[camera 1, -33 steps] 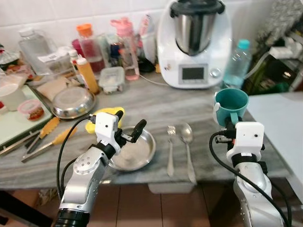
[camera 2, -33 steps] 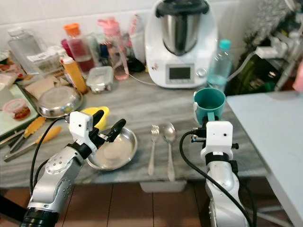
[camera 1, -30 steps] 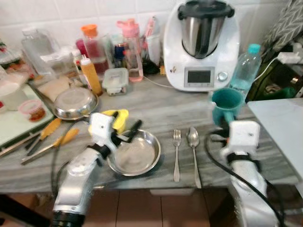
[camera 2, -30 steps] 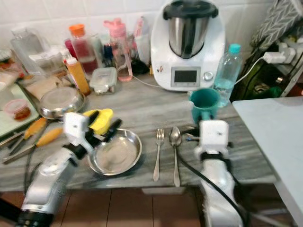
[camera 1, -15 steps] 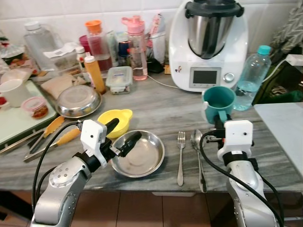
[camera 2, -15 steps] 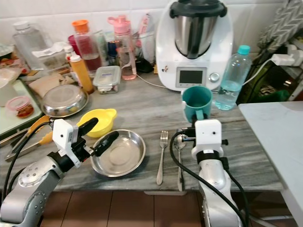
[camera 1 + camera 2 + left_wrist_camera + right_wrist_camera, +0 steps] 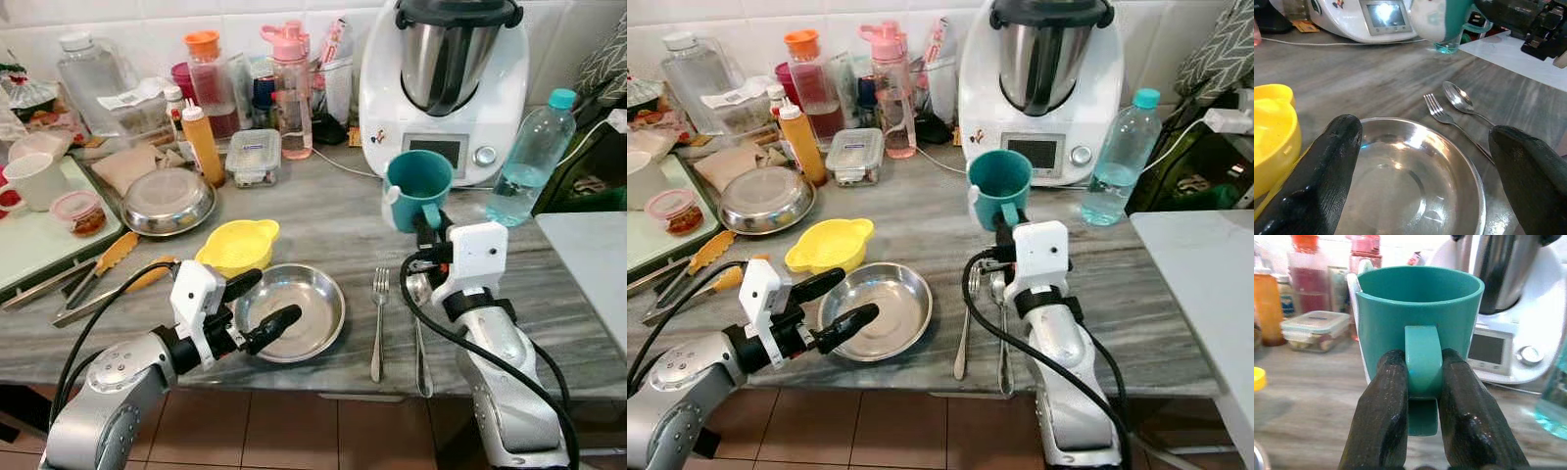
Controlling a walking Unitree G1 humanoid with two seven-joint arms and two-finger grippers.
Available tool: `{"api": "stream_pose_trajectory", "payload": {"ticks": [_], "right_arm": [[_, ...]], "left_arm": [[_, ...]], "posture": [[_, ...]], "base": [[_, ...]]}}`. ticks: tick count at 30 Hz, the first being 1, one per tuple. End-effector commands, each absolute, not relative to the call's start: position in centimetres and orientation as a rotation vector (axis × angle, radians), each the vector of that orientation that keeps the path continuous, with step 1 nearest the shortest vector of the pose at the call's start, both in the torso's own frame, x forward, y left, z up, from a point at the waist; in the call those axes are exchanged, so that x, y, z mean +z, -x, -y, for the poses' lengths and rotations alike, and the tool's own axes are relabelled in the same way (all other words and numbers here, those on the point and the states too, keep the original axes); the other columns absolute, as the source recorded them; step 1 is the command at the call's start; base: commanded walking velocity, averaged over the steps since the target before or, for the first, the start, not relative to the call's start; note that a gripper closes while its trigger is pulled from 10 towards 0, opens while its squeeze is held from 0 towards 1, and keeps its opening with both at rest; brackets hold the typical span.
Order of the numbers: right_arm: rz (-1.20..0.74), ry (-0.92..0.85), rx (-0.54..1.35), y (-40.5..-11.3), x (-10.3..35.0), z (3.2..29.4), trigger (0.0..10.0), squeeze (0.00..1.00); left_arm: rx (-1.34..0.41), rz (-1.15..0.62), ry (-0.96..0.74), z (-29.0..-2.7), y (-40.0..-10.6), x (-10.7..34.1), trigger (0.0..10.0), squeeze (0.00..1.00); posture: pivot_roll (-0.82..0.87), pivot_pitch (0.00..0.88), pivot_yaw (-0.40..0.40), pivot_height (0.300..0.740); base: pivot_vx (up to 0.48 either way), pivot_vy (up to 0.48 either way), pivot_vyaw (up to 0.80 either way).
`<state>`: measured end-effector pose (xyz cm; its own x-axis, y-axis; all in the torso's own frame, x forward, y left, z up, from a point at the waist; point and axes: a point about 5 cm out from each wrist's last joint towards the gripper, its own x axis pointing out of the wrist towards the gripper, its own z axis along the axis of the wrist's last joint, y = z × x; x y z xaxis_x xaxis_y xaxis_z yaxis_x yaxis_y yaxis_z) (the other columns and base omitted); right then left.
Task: Setting the table
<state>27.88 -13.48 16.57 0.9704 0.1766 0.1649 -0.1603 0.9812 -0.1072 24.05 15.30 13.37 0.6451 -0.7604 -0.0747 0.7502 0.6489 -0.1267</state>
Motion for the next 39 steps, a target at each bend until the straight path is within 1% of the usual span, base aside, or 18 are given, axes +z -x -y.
{"api": "stream_pose_trajectory", "payload": {"ticks": [1, 6, 8, 11, 14, 18, 20, 23, 29, 33, 39], "right_arm": [[0.173, 0.063, 0.221, -28.1, 16.8, 12.5, 10.0, 0.00], [0.127, 0.002, 0.259, -27.9, 16.1, 11.9, 10.0, 0.00], [0.097, 0.002, 0.314, -27.7, 15.1, 11.4, 10.0, 0.00], [0.086, 0.000, 0.316, -27.7, 14.9, 11.3, 10.0, 0.00], [0.076, -0.003, 0.315, -27.8, 14.6, 11.3, 10.0, 0.00], [0.053, -0.017, 0.320, -27.8, 14.0, 11.3, 10.0, 0.00], [0.053, -0.024, 0.330, -27.9, 14.0, 11.1, 10.0, 0.00], [0.057, -0.021, 0.336, -28.0, 14.0, 10.9, 10.0, 0.00], [0.067, -0.017, 0.341, -28.2, 14.2, 10.7, 10.0, 0.00], [0.070, -0.014, 0.340, -28.2, 14.2, 10.7, 10.0, 0.00], [0.077, -0.007, 0.332, -28.3, 14.3, 10.9, 10.0, 0.00]], "left_arm": [[-0.892, -0.132, 0.073, -15.3, -23.7, 13.6, 10.0, 0.00], [-0.890, -0.151, 0.076, -15.8, -23.8, 12.6, 10.0, 0.00], [-0.883, -0.205, 0.091, -17.9, -23.6, 9.5, 10.0, 0.00], [-0.889, -0.231, 0.097, -18.9, -23.5, 8.3, 10.0, 0.00], [-0.873, -0.264, 0.101, -20.7, -23.3, 6.6, 10.0, 0.00], [-0.815, -0.325, 0.108, -24.3, -23.2, 3.9, 10.0, 0.00], [-0.778, -0.369, 0.113, -25.5, -23.1, 2.7, 10.0, 0.00], [-0.751, -0.402, 0.113, -26.1, -22.9, 2.0, 10.0, 0.00], [-0.637, -0.483, 0.103, -27.6, -22.8, 0.9, 10.0, 0.00], [-0.627, -0.473, 0.097, -27.8, -22.8, 0.9, 10.0, 0.00], [-0.704, -0.415, 0.104, -27.5, -23.1, 1.5, 10.0, 0.00]], "posture": [[-0.08, 0.049, 0.062, 0.740], [-0.08, 0.049, 0.063, 0.740], [-0.08, 0.050, 0.067, 0.740], [-0.08, 0.052, 0.066, 0.740], [-0.08, 0.053, 0.068, 0.740], [-0.08, 0.055, 0.072, 0.740], [-0.08, 0.054, 0.072, 0.740], [-0.08, 0.055, 0.071, 0.740], [-0.07, 0.054, 0.071, 0.740], [-0.07, 0.053, 0.071, 0.740], [-0.07, 0.051, 0.071, 0.740]], "base": [[0.000, 0.000, 0.00], [0.000, 0.000, 0.00], [0.000, 0.000, 0.00], [0.000, 0.000, 0.00], [0.000, 0.000, 0.00], [0.000, 0.000, 0.00], [0.000, 0.000, 0.00], [0.000, 0.000, 0.00], [0.000, 0.000, 0.00], [0.000, 0.000, 0.00], [0.000, 0.000, 0.00]]}}
